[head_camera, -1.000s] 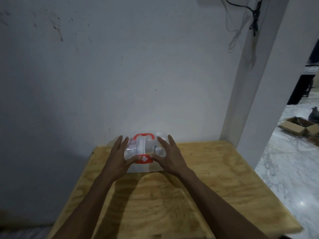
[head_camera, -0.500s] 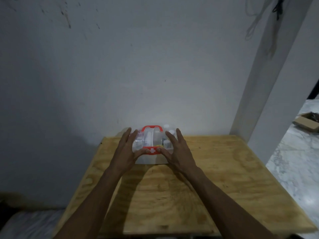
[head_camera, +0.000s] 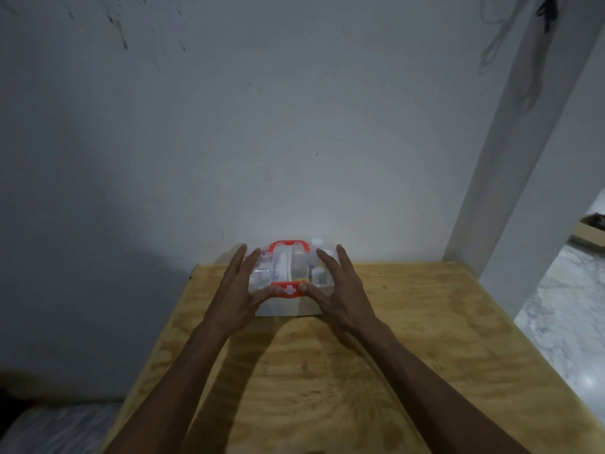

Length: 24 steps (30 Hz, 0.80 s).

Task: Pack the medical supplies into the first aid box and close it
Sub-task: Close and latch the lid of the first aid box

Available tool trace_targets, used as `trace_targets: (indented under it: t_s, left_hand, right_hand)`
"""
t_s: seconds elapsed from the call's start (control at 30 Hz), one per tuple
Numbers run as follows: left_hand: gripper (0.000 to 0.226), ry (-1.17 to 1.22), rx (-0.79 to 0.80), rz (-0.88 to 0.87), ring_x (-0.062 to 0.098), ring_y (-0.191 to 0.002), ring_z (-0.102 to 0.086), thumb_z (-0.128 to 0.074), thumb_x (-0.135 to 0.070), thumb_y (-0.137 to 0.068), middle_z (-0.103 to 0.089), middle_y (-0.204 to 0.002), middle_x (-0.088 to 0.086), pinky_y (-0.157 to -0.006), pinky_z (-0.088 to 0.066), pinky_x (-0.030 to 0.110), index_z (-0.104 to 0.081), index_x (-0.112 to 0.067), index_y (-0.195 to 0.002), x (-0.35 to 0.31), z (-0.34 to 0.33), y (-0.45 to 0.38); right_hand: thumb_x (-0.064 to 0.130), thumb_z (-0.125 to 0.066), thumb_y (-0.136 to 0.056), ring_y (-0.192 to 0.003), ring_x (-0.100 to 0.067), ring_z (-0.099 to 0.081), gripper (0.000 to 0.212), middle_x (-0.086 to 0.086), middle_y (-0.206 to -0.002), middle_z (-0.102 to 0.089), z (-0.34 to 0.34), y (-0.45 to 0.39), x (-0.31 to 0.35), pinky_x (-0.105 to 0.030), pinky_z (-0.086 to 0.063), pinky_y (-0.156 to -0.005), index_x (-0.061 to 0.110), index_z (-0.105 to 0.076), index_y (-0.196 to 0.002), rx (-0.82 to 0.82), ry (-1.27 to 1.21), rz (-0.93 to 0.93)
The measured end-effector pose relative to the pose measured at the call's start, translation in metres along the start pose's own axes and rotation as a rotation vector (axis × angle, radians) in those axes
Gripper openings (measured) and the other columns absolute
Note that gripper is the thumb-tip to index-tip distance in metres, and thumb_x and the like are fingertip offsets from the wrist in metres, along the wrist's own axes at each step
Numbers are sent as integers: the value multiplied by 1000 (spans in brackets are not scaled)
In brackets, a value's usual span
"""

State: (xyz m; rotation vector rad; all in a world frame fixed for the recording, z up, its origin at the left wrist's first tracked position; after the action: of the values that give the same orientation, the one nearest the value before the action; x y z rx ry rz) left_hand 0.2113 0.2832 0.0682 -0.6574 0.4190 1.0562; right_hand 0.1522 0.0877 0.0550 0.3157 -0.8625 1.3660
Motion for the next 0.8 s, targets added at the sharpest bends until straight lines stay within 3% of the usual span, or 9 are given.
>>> trace_targets:
  t_s: [0.2, 0.4, 0.8]
  left_hand:
    - [104, 11, 0, 10, 26, -146, -21, -49, -80, -67, -12, -162, 2, -113, -29, 45, -26, -24, -151, 15, 2, -23]
    - [94, 9, -8, 10, 25, -147, -19, -53, -71, -74, -17, -161, 4, -114, -27, 46, -27, -23, -151, 18, 4, -40]
    - [95, 8, -5, 31, 29, -146, -23, -54, -69, -74, -12, -162, 3, -113, -30, 51, -26, -22, -152, 16, 2, -42]
  right_hand:
    - [78, -50, -76, -149, -25, -14, 89, 5, -164, 4, -12, -26, -6, -52, -23, -114, 41, -20, -151, -4, -24, -14]
    - [70, -56, -80, -149, -25, -16, 86, 3, -164, 2, -14, -44, -6, -48, -27, -113, 37, -21, -151, 1, -44, 1]
    - [71, -56, -79, -149, -23, -16, 86, 5, -164, 0, -15, -52, -12, -48, -27, -113, 39, -21, -151, -3, -32, 6]
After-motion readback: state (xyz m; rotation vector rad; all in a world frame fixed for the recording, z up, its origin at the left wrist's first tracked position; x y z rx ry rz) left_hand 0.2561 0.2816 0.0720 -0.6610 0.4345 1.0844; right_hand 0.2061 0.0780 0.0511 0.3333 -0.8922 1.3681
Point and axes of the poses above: each hand's wrist, its own y-axis away from the middle knuckle, its own z-axis out of the back of the hand, x = y × z, the point moved 9 cm from there along -y, towards the middle knuckle
